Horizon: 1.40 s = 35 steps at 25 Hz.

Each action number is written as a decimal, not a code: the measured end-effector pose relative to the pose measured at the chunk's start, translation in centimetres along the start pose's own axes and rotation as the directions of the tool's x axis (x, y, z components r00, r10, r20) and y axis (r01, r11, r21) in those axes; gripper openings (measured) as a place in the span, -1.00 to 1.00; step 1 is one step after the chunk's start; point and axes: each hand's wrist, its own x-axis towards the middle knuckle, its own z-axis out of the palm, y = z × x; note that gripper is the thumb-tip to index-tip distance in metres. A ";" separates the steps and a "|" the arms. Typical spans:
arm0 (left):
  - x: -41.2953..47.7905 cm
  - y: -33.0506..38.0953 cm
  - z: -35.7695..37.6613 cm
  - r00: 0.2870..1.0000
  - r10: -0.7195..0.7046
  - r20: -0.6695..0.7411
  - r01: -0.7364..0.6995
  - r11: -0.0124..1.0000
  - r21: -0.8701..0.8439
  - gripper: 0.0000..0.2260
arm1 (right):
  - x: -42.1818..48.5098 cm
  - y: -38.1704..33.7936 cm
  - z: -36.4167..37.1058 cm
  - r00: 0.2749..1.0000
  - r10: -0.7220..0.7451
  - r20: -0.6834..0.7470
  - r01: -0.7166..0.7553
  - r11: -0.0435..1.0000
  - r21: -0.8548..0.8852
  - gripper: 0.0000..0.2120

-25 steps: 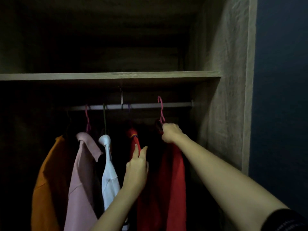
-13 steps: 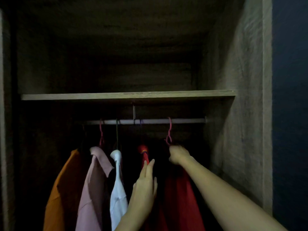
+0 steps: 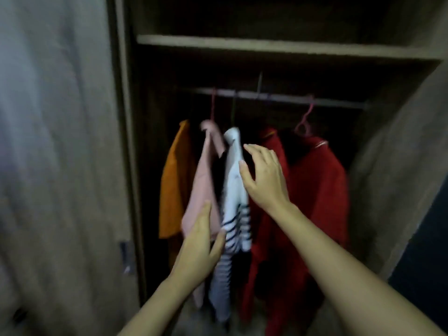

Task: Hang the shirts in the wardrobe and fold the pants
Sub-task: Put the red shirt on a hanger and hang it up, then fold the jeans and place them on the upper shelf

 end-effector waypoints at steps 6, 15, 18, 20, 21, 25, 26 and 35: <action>-17.8 -10.7 -7.0 0.907 -0.419 -0.049 0.421 0.900 0.115 -0.41 | -19.0 -11.4 11.8 0.863 -0.072 0.500 0.031 0.995 0.091 -0.45; -45.6 -23.9 -13.8 0.421 -0.906 -0.042 0.863 0.385 0.328 -0.36 | -40.0 -23.9 25.8 0.401 -0.198 0.895 0.082 0.980 0.180 -0.46; -52.2 -27.5 -13.9 0.267 -0.963 -0.043 0.896 0.232 0.378 -0.35 | -46.1 -26.4 29.9 0.210 -0.252 0.945 0.134 0.965 0.227 -0.33; -55.6 -29.6 -13.7 0.182 -0.982 -0.051 0.912 0.149 0.382 -0.35 | -49.0 -27.9 32.4 0.158 -0.307 0.938 0.151 0.947 0.285 -0.34; -57.4 -30.7 -13.2 0.140 -0.988 -0.057 0.920 0.109 0.377 -0.34 | -50.7 -28.7 33.9 0.115 -0.340 0.934 0.165 0.933 0.319 -0.38; -62.7 -34.2 -10.4 -0.081 -0.990 -0.117 0.958 -0.110 0.264 -0.21 | -55.7 -31.8 40.5 0.066 -0.499 0.864 0.186 0.857 0.481 -0.46; -63.9 -34.7 -9.8 -0.167 -0.976 -0.142 0.955 -0.196 0.221 -0.16 | -56.8 -32.9 41.8 0.078 -0.533 0.842 0.185 0.838 0.513 -0.48; -67.9 -35.7 -8.2 -0.327 -0.900 -0.288 0.943 -0.330 -0.039 0.08 | -61.1 -41.5 47.3 0.144 -0.574 0.806 0.283 0.805 0.522 -0.39</action>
